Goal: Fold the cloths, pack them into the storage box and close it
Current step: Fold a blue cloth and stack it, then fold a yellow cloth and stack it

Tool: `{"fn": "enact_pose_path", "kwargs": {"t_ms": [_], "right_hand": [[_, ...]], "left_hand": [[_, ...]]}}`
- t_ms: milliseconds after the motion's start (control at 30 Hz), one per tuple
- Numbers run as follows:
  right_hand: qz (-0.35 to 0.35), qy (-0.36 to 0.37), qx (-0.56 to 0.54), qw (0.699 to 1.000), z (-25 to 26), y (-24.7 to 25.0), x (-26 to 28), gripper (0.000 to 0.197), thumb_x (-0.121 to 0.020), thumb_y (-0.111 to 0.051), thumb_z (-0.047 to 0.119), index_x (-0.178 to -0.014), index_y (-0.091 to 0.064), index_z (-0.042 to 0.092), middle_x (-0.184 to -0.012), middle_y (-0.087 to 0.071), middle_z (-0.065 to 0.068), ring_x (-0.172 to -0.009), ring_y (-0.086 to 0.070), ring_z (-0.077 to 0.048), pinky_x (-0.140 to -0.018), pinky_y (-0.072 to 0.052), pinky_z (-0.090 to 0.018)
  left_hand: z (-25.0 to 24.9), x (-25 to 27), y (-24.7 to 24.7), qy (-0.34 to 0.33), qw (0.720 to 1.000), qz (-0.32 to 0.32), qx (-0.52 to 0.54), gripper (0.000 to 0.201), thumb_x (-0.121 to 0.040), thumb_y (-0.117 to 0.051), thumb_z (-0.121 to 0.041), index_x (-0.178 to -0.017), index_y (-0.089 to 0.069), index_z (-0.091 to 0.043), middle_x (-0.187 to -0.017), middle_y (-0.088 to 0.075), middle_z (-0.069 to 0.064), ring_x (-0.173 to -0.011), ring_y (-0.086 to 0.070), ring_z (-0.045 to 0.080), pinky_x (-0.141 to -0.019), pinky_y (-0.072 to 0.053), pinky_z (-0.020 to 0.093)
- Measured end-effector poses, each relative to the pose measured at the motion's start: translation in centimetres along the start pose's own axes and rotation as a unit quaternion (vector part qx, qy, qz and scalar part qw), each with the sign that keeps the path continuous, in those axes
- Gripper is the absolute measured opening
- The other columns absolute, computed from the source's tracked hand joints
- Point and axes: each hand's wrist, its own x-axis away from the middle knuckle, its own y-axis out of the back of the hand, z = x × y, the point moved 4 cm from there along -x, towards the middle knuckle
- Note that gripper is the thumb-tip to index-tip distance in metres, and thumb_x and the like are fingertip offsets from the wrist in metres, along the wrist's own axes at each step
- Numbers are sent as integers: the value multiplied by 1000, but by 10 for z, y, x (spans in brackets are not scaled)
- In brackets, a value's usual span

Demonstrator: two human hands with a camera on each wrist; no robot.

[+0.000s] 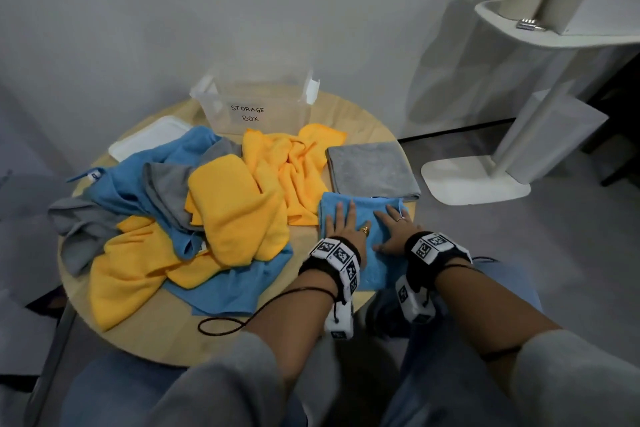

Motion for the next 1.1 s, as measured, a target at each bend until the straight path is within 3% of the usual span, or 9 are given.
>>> {"fn": "enact_pose_path", "kwargs": {"t_ms": [233,400,467,567,667,833,900,1000,1100], "right_hand": [[-29,29,-79,996,-12,33,-44,93,-81,-68,37,-150,-6,29,-159,9,-2,-145,13,-28,-119,-7,-44],[-12,-41,-90,995,-40,37,-43,113,-69,-67,64,-148,9,35,-153,29,-8,-141,23,-35,-117,-2,-50],[-44,-43,-77,995,-42,41,-39,112,-73,-60,67,-148,13,28,-152,31,-11,-140,24,-36,-116,2,-50],[-138,23,-34,990,-14,46,-35,86,-88,-31,64,-149,11,19,-154,26,-12,-141,23,-35,-116,6,-48],[-70,52,-1,996,12,18,-34,67,-96,-22,54,-148,10,28,-155,25,-6,-143,21,-32,-116,7,-48],[-44,25,19,999,7,6,-35,69,-93,-23,61,-147,11,35,-156,21,-2,-144,19,-28,-116,9,-46],[-42,11,22,999,10,10,-32,68,-95,-24,57,-148,10,32,-155,23,-5,-143,20,-29,-116,10,-45],[-110,36,7,993,45,18,-19,68,-97,-39,38,-150,-2,21,-156,17,-14,-145,12,-32,-117,1,-44],[-169,97,-146,970,103,25,1,50,-91,-52,20,-138,-39,9,-149,-27,-19,-136,-30,-31,-109,-29,-37]], "left_hand": [[20,-66,30,-22,997,77,23,95,-85,-63,-39,-150,6,-33,-155,25,5,-144,18,33,-116,4,49],[23,-68,28,-54,996,71,12,118,-73,-61,-67,-146,23,-25,-146,41,11,-136,34,33,-112,16,51],[26,-60,22,-31,998,38,45,109,-80,-46,-71,-145,24,-19,-146,41,14,-135,37,31,-111,19,48],[27,-48,9,41,996,14,75,83,-95,-26,-58,-146,21,-15,-149,36,14,-138,32,30,-114,15,44],[20,-43,0,36,995,5,95,80,-97,-31,-51,-147,20,-15,-149,35,13,-139,31,31,-115,12,43],[43,-27,14,1,998,55,19,77,-95,-36,-52,-150,9,-23,-155,25,4,-144,20,28,-112,11,55],[55,-10,36,13,999,7,-45,70,-94,-41,-48,-151,-10,-22,-159,11,5,-145,12,28,-111,11,57],[95,31,62,108,983,-145,-9,56,-95,-47,-37,-146,-27,-27,-159,-1,7,-146,4,30,-114,2,56],[152,81,59,256,920,-282,97,65,-92,-54,-36,-147,-21,-25,-157,0,13,-143,-6,37,-112,-16,55]]}}
